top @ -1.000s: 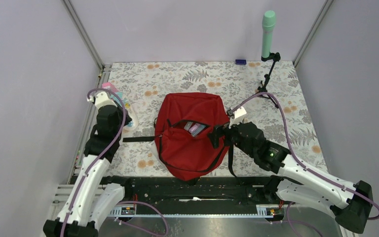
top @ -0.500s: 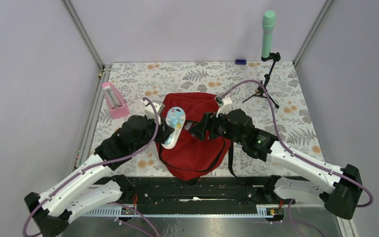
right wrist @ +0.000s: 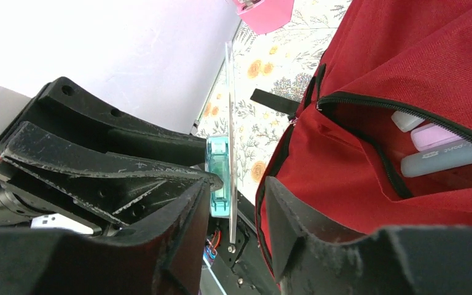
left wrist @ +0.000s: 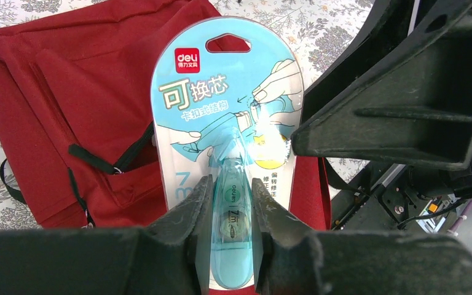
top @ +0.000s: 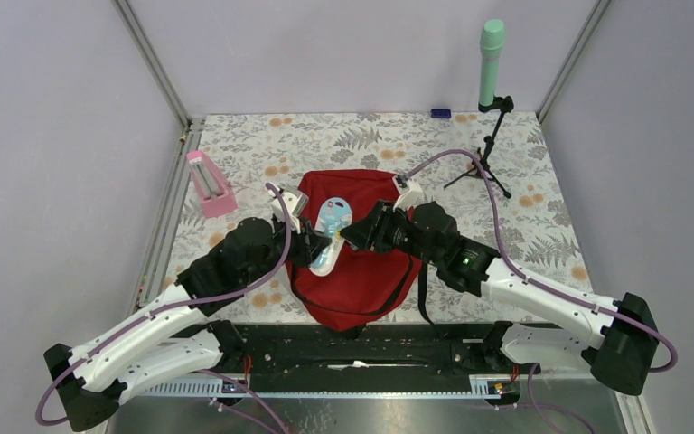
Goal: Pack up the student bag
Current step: Place the stationery in the student bag.
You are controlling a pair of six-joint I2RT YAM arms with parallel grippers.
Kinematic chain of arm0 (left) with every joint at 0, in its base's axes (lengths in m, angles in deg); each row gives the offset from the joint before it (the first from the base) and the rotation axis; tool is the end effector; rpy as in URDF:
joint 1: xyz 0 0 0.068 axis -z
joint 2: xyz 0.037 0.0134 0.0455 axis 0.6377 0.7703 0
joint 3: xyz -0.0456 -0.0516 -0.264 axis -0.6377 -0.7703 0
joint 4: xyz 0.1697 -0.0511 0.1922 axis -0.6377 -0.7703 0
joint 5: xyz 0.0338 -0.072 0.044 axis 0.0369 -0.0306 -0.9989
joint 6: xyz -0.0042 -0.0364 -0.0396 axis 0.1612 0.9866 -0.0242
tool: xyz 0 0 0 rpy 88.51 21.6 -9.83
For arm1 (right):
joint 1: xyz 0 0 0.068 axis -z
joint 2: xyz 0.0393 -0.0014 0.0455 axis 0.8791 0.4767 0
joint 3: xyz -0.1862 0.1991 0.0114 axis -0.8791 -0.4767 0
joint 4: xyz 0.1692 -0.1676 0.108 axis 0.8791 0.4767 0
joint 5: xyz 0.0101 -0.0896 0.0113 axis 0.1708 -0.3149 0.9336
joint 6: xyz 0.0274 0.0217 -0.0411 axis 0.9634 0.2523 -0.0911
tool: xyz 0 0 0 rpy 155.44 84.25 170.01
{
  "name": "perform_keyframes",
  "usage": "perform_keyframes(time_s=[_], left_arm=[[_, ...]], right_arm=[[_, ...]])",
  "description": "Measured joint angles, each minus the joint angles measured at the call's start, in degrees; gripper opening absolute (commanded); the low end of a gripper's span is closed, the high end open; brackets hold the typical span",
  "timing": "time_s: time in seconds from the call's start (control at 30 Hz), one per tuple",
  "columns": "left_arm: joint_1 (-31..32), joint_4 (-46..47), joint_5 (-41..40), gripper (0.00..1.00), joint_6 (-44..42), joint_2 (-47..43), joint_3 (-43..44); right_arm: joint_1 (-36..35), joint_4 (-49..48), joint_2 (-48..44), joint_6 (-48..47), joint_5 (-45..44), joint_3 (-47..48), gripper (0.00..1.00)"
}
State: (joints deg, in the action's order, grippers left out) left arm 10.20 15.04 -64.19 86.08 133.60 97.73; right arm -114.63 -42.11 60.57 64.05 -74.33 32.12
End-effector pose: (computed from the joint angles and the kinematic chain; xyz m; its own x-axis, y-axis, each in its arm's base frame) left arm 0.1179 -0.1351 0.3232 -0.4326 -0.0176 -0.9014 0.6009 0.7397 -0.3029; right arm 0.1561 0.2090 0.3212 -0.6361 0.3523 -0.6864 -0.5062 0.4808 0.7159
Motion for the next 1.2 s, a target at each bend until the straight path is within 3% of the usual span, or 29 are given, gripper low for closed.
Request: perform_keyframes(time_s=[0.17, 0.47, 0.63, 0.67, 0.8, 0.9, 1.07, 1.2], left_arm=[[0.0, 0.0, -0.2, 0.0, 0.3, -0.6, -0.8], [0.1, 0.2, -0.7, 0.0, 0.9, -1.1, -1.6], [0.1, 0.2, -0.9, 0.0, 1.0, -1.1, -1.6], [0.1, 0.2, -0.9, 0.07, 1.0, -1.0, -1.6], [0.1, 0.2, -1.2, 0.54, 1.1, -0.9, -1.6], [0.1, -0.1, -1.6, 0.76, 0.5, -0.8, -1.5], [0.1, -4.4, -2.4, 0.96, -4.3, 1.2, 2.6], [-0.3, -8.2, -4.2, 0.99, -11.6, 5.0, 8.1]], right_arm=[[-0.9, -1.5, 2.0, 2.1, -1.6, 0.0, 0.28], [-1.5, -4.9, 5.7, 6.0, -2.9, 0.0, 0.26], [-2.1, -6.3, 6.9, 6.7, -3.0, 0.0, 0.07], [-2.2, -6.5, 6.9, 6.8, -3.0, 0.0, 0.02], [-2.4, -7.4, 6.6, 6.8, -4.2, -1.0, 0.0], [-2.6, -7.2, 5.2, 5.4, -6.4, -2.3, 0.0], [-1.6, -4.4, 0.2, 1.4, -11.4, -2.5, 0.0], [3.6, -2.5, -5.2, 0.5, -11.9, -3.4, 0.0]])
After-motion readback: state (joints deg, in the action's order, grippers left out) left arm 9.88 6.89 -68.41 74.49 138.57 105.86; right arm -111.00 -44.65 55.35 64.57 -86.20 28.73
